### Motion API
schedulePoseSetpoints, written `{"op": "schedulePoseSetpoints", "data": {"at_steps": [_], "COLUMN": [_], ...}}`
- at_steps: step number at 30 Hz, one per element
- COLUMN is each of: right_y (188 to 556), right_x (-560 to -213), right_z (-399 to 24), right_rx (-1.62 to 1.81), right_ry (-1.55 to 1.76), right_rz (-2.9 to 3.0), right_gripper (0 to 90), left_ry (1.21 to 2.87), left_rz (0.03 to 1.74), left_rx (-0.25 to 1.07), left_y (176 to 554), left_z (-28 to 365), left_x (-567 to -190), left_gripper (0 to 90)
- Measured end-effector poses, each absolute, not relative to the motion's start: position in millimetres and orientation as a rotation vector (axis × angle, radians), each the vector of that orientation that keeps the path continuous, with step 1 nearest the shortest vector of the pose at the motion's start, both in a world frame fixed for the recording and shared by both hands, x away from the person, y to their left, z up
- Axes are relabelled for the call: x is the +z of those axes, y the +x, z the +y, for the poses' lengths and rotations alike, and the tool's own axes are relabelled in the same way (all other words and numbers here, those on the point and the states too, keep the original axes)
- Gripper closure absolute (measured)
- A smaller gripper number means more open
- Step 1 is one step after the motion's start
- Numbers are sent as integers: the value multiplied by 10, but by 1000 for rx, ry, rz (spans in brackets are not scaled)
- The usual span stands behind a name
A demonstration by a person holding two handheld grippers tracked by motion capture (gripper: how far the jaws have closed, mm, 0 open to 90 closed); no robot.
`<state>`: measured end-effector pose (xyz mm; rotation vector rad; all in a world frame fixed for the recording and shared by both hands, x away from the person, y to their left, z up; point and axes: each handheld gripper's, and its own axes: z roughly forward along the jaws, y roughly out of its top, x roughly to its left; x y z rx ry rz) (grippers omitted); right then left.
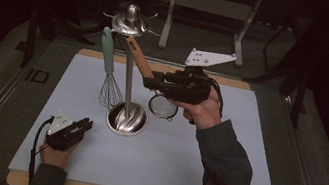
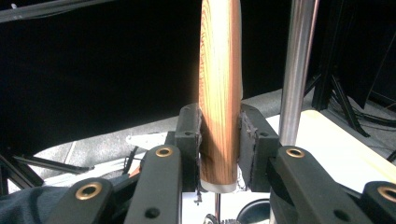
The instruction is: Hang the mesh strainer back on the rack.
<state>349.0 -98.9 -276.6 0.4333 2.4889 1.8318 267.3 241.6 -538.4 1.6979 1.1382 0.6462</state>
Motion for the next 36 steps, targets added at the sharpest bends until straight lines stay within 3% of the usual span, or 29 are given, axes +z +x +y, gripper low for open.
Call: {"op": "schedulePoseSetpoints", "data": {"at_steps": [23,36], "right_y": [3632,3629], "right_x": [-2899,-2974], "right_z": [-846,-971], "right_rx": [1762,1576], "right_ry": [520,553], "right_rz": [2515,2506], "right_gripper": [664,659], "left_ry": [1697,1700], "left_rz": [1137,1142], "left_rx": [645,644], "left_y": [2673,2678], "left_z": [2415,2417], "left_x": [-5385,-5385], "left_gripper": [753,753]}}
